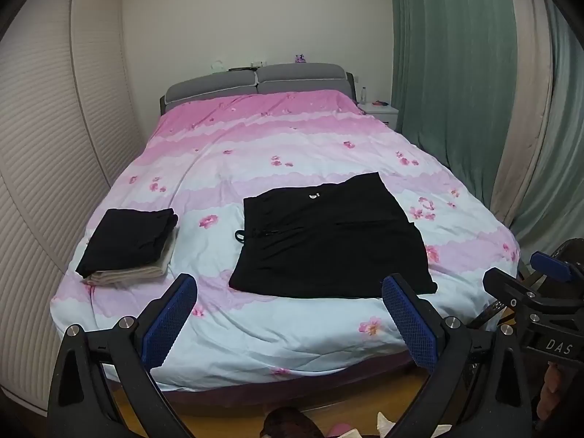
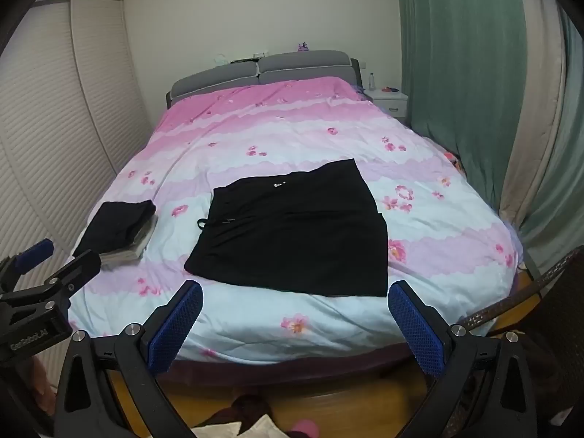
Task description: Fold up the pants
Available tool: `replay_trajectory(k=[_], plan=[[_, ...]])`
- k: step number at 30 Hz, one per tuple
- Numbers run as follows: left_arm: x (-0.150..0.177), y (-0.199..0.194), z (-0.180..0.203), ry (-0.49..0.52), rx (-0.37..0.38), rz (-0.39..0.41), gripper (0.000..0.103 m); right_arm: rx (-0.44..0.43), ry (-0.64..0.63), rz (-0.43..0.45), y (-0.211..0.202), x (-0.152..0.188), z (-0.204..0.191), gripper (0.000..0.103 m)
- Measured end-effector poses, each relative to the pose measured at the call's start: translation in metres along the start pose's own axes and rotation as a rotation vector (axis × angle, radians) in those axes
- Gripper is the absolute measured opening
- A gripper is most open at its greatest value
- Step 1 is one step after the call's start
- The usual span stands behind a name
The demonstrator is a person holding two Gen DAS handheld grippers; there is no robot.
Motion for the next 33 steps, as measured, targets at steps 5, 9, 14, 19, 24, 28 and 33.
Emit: replay_trajectory(k=[5,9,14,19,24,28,33], plan=[[0.001,-0.001,0.000,0.011,-0.005,0.018,0.103,-0.007,0.004,0.000,0.001,0.000,0.001,0.102],[-0.008,-0.006,0.008,0.012,-0.027,0.029,0.103,-0.009,0.008,0.000,0.001,0.001,0.002,0.103],[-0.009,-0.010,0.002,0.000,-0.018,0.030,0.103,-0.005,0.004,0.012,-0.006,0.002,-0.001,0.103],[-0.008,-0.007,-0.003,-0.019,-0.013,0.022,0.103,-0.002,0.010,0.015,-0.005,0.000,0.001,0.103],[-0.007,-0.005,-0.006,-0.023,-0.020,0.016,0.103,-0.001,0.015,0.011,-0.006,0.000,0.002,0.103],[-0.006,-0.004,-0.007,-0.023,-0.024,0.019,0.103,-0.005,0.017,0.009,-0.006,-0.001,0.003,0.103],[-0.005,-0.004,-0.008,-0.025,-0.022,0.018,0.103,-0.003,0.017,0.011,-0.006,-0.002,0.004,0.102]])
Point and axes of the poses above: each gripper's, at about its wrist camera, not at the fingertips, and y roughly the way its jaws point, z to its right, x to its underside, the point moved 8 cm from there along y, roughly the way its jaws point, and after that the axes turned 12 degrees about -x, right-handed, at the moved point
